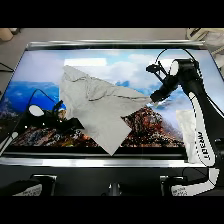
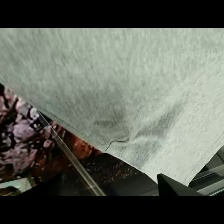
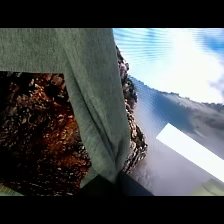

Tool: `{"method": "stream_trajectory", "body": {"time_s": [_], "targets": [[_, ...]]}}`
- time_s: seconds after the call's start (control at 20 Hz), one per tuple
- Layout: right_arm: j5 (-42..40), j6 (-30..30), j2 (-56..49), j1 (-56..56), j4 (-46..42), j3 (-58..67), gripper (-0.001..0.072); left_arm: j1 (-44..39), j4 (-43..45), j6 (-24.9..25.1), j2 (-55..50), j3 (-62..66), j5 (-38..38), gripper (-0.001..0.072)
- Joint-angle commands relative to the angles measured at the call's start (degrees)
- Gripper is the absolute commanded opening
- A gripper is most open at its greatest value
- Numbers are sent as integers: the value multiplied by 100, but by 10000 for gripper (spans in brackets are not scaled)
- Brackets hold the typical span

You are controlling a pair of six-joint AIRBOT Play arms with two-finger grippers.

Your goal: Fold the shirts.

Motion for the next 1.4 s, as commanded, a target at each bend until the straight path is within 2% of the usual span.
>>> {"method": "stream_trajectory", "body": {"time_s": [0.0,0.2,0.3,0.4,0.45,0.5,0.55,0.7,0.8,0.9,1.0,1.15,1.25,1.35], "targets": [[92,-9,-2,0,72,-2,19,-289,-610,33,142,-706,944,704],[72,-7,-2,0,343,-2,19,-796,-977,-50,-15,-704,1853,702],[79,-2,-2,0,463,-2,19,-916,-977,-326,-181,-702,2133,604],[114,-2,0,0,616,-2,19,-953,-1088,-487,-254,-704,2500,585],[164,-4,0,0,688,-2,18,-951,-1231,-557,-251,-699,2656,465],[210,-4,0,0,702,0,18,-940,-1342,-549,-229,-669,2754,194],[256,-4,13,0,695,0,18,-940,-1335,-348,-188,-551,2752,21],[85,-2,315,-2,354,20,17,-813,-1296,918,398,155,2673,25],[-341,28,852,-2,-205,140,17,-505,-1049,1399,1139,901,2647,25],[-1233,101,1633,-2,-745,411,16,-81,-940,1775,1943,1941,2677,24],[-2177,111,2562,-2,-1106,826,17,369,-940,1792,2629,3239,2885,25],[-3298,479,3952,-2,-1572,1351,17,782,-940,1838,3392,4944,3635,25],[-3292,863,4664,-2,-1545,1384,17,809,-942,1910,3755,5517,3788,25],[-2688,1029,5086,-2,-1495,1384,17,809,-944,1631,3965,5556,3556,24]]}}
